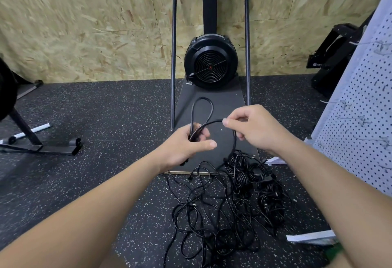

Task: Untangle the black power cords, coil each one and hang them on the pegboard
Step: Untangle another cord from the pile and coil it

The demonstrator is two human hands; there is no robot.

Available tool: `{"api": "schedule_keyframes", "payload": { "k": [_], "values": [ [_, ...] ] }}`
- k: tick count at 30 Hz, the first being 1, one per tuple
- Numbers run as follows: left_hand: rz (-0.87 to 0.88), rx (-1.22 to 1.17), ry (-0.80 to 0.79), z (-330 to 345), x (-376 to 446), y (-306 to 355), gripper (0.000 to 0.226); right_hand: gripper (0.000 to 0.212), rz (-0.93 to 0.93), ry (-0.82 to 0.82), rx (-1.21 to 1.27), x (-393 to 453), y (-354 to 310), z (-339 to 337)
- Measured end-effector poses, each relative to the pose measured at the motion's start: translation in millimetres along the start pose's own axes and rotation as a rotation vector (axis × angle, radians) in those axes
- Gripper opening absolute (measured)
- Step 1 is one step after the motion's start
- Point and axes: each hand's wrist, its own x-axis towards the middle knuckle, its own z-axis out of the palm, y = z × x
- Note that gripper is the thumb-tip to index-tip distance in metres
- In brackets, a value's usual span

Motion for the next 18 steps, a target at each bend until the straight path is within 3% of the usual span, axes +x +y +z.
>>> {"api": "schedule_keyframes", "payload": {
  "k": [5,9,17,18],
  "values": [
    [0.123,0.154,-0.129,39.8,-6.8,10.7,0.031,0.023,-0.136,0.197,-0.023,4.1,-16.7,6.6],
    [0.19,0.172,-0.07,54.5,-8.7,20.4,0.036,0.019,-0.284,0.381,-0.232,10.8,-11.6,7.1],
    [0.075,-0.189,-0.166,52.1,-9.2,20.0,0.01,0.002,-0.259,0.254,-0.053,2.8,-16.9,8.5],
    [0.066,-0.225,-0.17,51.0,-9.0,20.0,0.01,0.009,-0.255,0.26,-0.053,3.9,-16.4,7.6]
  ]
}}
